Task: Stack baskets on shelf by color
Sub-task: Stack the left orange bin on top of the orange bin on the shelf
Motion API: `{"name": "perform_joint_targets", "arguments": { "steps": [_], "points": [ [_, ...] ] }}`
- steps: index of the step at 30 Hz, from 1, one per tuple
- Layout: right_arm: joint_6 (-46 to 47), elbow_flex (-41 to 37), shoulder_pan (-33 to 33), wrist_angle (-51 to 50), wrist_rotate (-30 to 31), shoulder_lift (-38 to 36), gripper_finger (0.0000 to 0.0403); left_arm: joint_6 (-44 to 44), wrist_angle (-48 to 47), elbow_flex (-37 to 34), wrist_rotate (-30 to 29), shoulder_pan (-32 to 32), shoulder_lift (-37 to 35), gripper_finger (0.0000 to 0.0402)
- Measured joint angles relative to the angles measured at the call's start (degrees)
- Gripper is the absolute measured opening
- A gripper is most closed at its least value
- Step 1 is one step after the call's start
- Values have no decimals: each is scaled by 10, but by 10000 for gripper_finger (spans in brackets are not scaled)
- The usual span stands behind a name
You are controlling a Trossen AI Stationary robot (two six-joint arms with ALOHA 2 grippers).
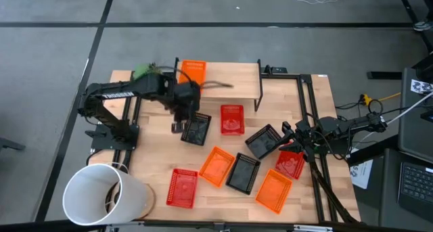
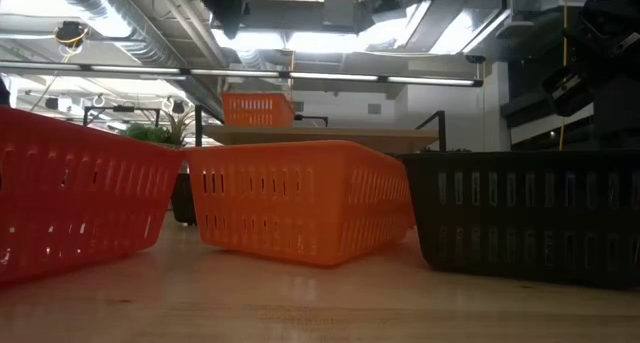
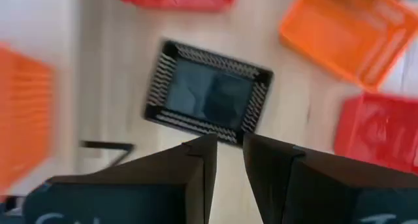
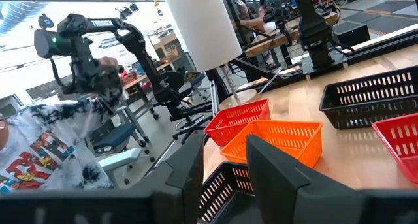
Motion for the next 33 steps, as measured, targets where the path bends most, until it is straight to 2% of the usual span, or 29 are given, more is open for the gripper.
{"name": "perform_joint_targets", "arguments": {
  "steps": [6, 12, 17, 22, 25, 28, 33],
  "points": [
    [0, 0, 0, 0, 0, 0, 117, -7, 24, -80, -1, -61, 0, 69],
    [2, 0, 0, 0, 0, 0, 117, -30, 102, -161, -3, -108, 0, 69],
    [2, 0, 0, 0, 0, 0, 117, -24, 223, -211, -3, -133, 0, 69],
    [2, 0, 0, 0, 0, 0, 117, -11, 401, -262, 3, -154, 0, 69],
    [2, 0, 0, 0, 0, 0, 117, -11, 494, -294, 35, -172, 10, 69],
    [2, 0, 0, 0, 0, 0, 117, -23, 531, -303, 66, -199, 29, 69],
    [2, 0, 0, 2, 0, 0, 117, -22, 602, -303, 70, -251, 79, 69]
  ]
}}
